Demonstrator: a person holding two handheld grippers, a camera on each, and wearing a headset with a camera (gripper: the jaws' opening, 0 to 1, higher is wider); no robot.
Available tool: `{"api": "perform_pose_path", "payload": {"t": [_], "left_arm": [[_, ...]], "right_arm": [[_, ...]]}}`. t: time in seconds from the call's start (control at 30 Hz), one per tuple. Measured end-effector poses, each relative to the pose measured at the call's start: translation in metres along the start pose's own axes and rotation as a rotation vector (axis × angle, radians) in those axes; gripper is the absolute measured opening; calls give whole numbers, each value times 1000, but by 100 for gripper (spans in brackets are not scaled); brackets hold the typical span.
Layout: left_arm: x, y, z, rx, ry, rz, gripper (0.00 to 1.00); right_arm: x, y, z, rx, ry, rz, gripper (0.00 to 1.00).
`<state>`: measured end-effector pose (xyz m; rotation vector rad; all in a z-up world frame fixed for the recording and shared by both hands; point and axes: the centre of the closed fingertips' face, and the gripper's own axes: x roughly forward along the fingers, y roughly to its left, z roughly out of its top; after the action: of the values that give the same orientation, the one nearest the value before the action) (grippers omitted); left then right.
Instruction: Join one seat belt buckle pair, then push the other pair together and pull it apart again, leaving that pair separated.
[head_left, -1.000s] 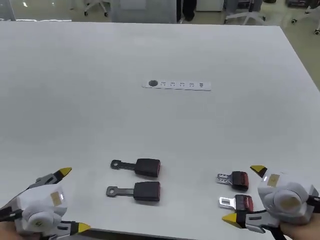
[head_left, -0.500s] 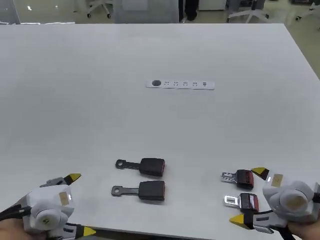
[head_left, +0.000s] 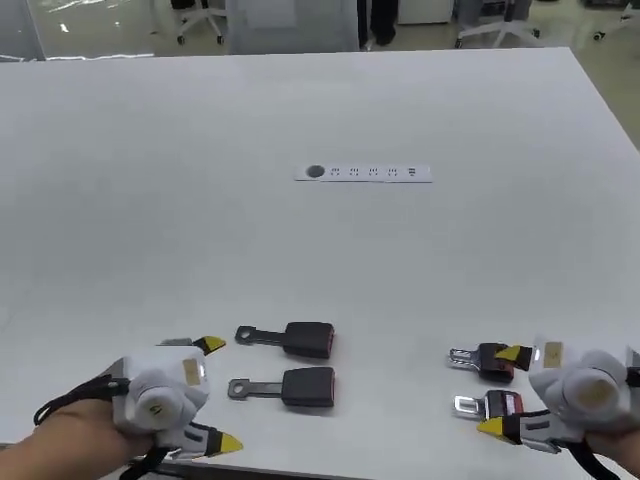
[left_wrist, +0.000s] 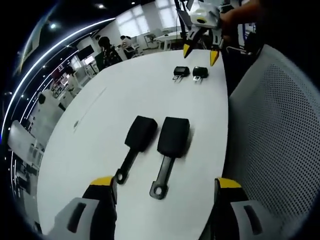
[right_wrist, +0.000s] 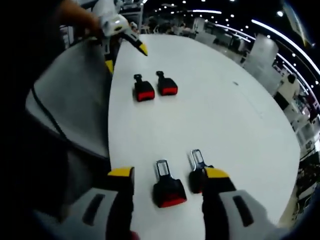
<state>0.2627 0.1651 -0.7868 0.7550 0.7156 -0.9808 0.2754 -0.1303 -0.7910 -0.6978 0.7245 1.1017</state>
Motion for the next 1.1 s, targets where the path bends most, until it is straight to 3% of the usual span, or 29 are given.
{"api": "perform_pose_path", "payload": {"t": [0.17, 0.27, 0.47, 0.6, 0.93, 1.1], "left_arm": [[13, -8, 12, 2, -8, -89, 68], [22, -8, 16, 74, -1, -107, 65], [38, -5, 26, 92, 8, -142, 60], [50, -4, 25, 116, 48, -162, 56], [73, -2, 22, 152, 90, -200, 47], [82, -10, 22, 150, 106, -247, 42]], "right_arm": [[4, 3, -10, -3, 18, 20, 51], [6, 4, -15, -10, 31, 29, 50], [8, 1, -31, -17, 65, 51, 46], [9, -2, -42, -20, 86, 58, 44], [22, -1, -57, -64, 142, 109, 38], [27, -1, -60, -81, 156, 140, 37]]}}
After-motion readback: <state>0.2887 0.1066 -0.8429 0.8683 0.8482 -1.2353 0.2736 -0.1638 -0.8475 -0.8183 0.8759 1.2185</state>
